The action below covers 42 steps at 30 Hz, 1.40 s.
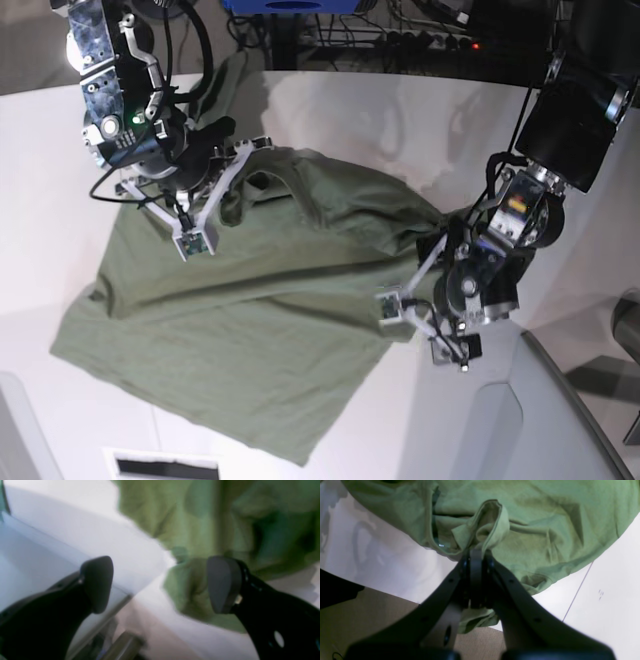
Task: Layout the t-shirt on the table in an organized manner, then fold the t-shirt properly
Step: 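Grasp the bunched fabric with the left gripper and drag it toward the right gripper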
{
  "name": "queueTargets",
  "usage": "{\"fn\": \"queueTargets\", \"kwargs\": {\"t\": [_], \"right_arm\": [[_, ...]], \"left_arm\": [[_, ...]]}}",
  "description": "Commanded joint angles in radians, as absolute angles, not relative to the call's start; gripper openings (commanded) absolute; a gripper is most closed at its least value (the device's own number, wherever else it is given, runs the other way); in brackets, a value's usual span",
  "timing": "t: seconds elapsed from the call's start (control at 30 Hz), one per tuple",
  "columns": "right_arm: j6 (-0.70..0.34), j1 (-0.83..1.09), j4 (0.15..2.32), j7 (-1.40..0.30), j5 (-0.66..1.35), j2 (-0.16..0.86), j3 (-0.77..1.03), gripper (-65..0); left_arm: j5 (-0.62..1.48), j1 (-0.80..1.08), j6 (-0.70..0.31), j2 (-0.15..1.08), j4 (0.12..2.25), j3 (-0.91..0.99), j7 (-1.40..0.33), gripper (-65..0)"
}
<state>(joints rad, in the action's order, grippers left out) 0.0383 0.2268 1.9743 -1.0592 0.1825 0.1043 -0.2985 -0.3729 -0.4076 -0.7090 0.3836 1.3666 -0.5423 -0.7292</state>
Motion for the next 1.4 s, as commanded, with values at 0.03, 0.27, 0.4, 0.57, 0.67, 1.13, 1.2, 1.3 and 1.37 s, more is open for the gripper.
{"fn": "queueTargets", "kwargs": {"t": [0.03,0.27,0.4,0.57,0.67,1.13,1.2,1.3,1.37], "right_arm": [[0.041,0.216,1.989,-1.043,0.186,0.108,-0.297,-65.0],[0.041,0.211,1.989,-1.043,0.186,0.110,-0.297,-65.0],[0.041,0.211,1.989,-1.043,0.186,0.107,-0.265,-65.0],[0.041,0.211,1.989,-1.043,0.186,0.108,-0.252,-65.0],[0.041,0.211,1.989,-1.043,0.186,0.108,-0.252,-65.0],[0.041,0.211,1.989,-1.043,0.186,0.104,-0.254,-65.0],[0.041,0.211,1.989,-1.043,0.186,0.104,-0.254,-65.0],[0.041,0.211,1.989,-1.043,0.186,0.104,-0.254,-65.0],[0.041,0.211,1.989,-1.043,0.186,0.104,-0.252,-65.0]], "left_arm": [[-0.374,-0.430,-0.698,0.349,1.377,-0.513,-0.791,-9.4],[-0.183,-0.424,-0.698,0.361,1.383,-0.595,-0.812,-9.5],[-0.104,-0.424,-0.698,0.395,1.391,-0.650,-0.840,-9.5],[0.077,-0.438,-0.698,0.466,1.443,-0.717,-0.842,-9.5],[0.156,-0.460,-0.698,0.483,1.432,-0.762,-0.843,-9.7],[0.185,-0.533,-0.698,0.380,1.133,-0.908,-0.842,-9.7],[0.185,-0.544,-0.698,0.363,1.124,-0.909,-0.842,-9.7],[0.185,-0.559,-0.698,0.349,1.121,-0.915,-0.842,-9.7],[0.185,-0.567,-0.698,0.340,1.130,-0.915,-0.843,-9.9]]}}
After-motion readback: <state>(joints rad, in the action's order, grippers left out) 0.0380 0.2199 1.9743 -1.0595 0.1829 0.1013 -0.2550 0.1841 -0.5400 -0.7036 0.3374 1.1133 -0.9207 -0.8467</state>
